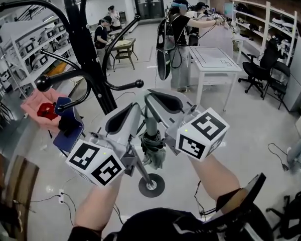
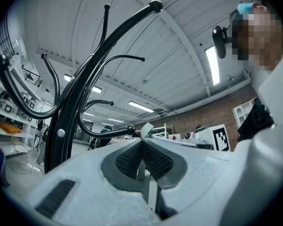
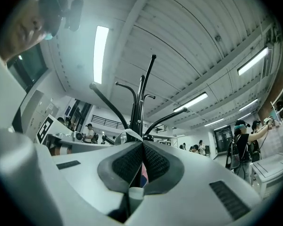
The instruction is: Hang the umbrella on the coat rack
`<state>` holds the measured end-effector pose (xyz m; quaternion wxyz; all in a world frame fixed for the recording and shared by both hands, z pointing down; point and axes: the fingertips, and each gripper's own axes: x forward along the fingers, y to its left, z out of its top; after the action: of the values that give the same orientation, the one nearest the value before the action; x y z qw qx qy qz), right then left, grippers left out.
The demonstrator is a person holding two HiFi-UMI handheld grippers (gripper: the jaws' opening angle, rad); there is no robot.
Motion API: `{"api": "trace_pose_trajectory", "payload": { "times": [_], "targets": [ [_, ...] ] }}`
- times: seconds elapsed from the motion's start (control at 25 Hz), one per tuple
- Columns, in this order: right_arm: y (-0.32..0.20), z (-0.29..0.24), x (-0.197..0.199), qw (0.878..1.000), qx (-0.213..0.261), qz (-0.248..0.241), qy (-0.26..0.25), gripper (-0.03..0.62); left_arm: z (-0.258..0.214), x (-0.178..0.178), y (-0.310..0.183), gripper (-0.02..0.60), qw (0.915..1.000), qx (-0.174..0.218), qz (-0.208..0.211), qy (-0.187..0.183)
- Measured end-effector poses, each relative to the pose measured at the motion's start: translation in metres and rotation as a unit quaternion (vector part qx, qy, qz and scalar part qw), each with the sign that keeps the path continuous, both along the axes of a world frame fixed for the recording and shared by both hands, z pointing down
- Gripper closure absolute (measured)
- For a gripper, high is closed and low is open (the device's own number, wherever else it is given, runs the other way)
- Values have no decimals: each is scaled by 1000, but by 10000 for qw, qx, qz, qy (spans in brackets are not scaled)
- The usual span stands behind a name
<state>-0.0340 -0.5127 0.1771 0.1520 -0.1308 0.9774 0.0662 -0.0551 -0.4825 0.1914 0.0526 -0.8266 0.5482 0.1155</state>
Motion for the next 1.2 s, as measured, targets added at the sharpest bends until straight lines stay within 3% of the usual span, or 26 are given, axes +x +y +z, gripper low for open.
{"api": "trace_pose_trajectory", "payload": {
  "times": [0.44, 0.84, 1.2],
  "targets": [
    [-21, -11, -6, 9999, -18, -81, -101, 586, -11, -5, -16, 571, 9994, 50, -328, -88],
    [-42, -13, -19, 9997, -156, -115, -143, 586, -12, -12, -29, 571, 9994, -78, -310, 133],
    [-50, -12, -22, 9989, -158, -368, -230, 586, -14, -12, -33, 571, 9987, -17, -495, 77]
  ]
}}
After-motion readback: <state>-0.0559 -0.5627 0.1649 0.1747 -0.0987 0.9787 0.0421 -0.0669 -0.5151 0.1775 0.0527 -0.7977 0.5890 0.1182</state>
